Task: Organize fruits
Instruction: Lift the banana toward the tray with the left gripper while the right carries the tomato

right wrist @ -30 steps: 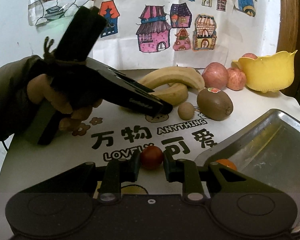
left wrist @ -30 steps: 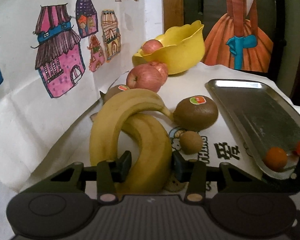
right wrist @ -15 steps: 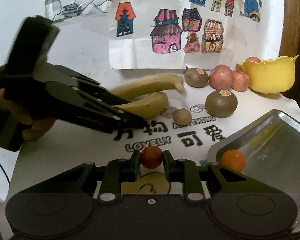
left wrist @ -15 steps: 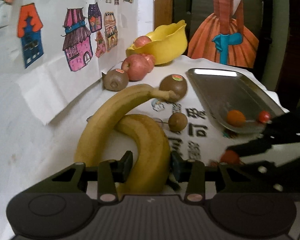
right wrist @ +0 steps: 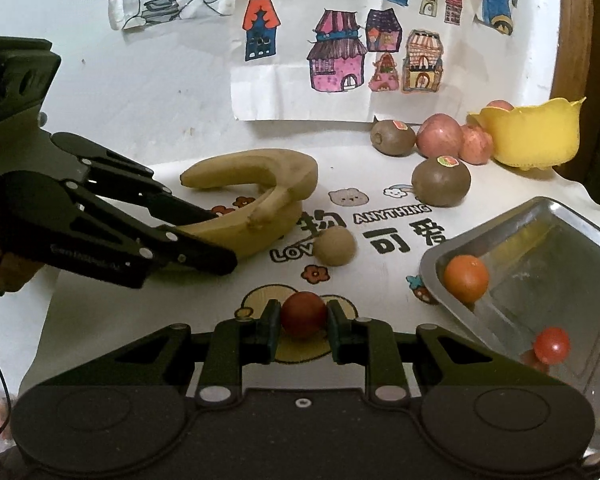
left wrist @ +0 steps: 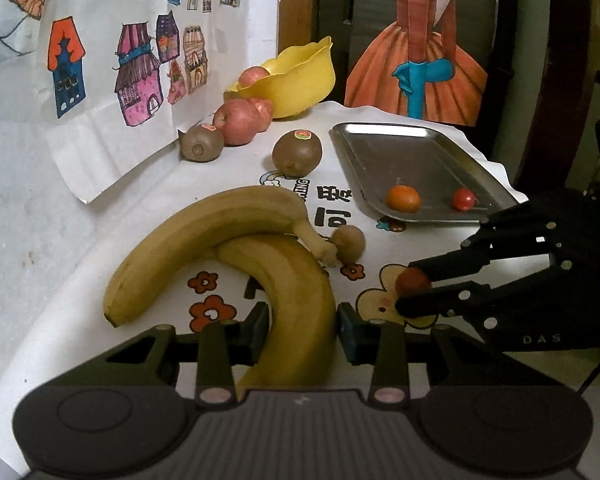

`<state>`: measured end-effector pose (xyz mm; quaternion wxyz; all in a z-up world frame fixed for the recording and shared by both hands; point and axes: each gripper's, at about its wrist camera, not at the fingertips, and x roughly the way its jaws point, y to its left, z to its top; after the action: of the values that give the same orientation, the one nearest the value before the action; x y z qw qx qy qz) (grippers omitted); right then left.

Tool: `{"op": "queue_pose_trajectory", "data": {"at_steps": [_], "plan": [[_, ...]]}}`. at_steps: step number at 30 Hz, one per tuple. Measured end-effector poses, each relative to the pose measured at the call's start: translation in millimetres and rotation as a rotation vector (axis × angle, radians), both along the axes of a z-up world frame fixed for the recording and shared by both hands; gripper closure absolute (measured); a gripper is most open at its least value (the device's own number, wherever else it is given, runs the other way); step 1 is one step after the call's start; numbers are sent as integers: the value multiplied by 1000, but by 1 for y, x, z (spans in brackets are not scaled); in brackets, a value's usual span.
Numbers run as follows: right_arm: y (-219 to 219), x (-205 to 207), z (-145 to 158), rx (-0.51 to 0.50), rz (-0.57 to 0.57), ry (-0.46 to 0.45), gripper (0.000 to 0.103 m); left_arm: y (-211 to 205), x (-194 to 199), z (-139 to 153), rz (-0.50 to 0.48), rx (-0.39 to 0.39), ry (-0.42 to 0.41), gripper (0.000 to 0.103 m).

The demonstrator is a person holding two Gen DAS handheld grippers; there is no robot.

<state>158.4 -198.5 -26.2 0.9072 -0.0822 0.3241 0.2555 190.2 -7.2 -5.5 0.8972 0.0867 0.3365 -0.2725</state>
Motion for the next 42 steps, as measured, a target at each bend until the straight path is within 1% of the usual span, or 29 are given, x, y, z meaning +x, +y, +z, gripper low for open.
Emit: {"op": "queue_pose_trajectory", "data": {"at_steps": [2, 4, 12, 18, 21, 24, 28, 33, 42], "plan": [[-1, -1, 0, 5, -3, -1, 77, -2, -1, 0, 5, -6, -3, 62], [-1, -3, 0, 7, -2, -4, 77, -4, -1, 0, 6, -5, -11, 59], [-6, -8, 1, 17, -10, -7, 77, -13, 0, -1, 21, 7, -25, 52], [-8, -9, 1, 29, -15, -9, 77, -16, 18, -3, 64, -11, -12, 52], [-10, -10, 1, 34, -18, -10, 77, -17, 28, -6, 92, -10, 22, 54], [-11, -9, 1, 40, -22, -10, 77, -17, 27, -5, 98, -12, 27, 56], [-12, -9, 0, 49, -26, -10, 77, -12, 27, -3, 98, -62, 64, 58], [-12, -10, 1, 49, -25, -9, 77, -3, 29, 8, 75, -193, 142, 60], [-17, -16, 4, 42, -44, -19, 77, 9, 38, 16, 81, -387, 270, 61]]}}
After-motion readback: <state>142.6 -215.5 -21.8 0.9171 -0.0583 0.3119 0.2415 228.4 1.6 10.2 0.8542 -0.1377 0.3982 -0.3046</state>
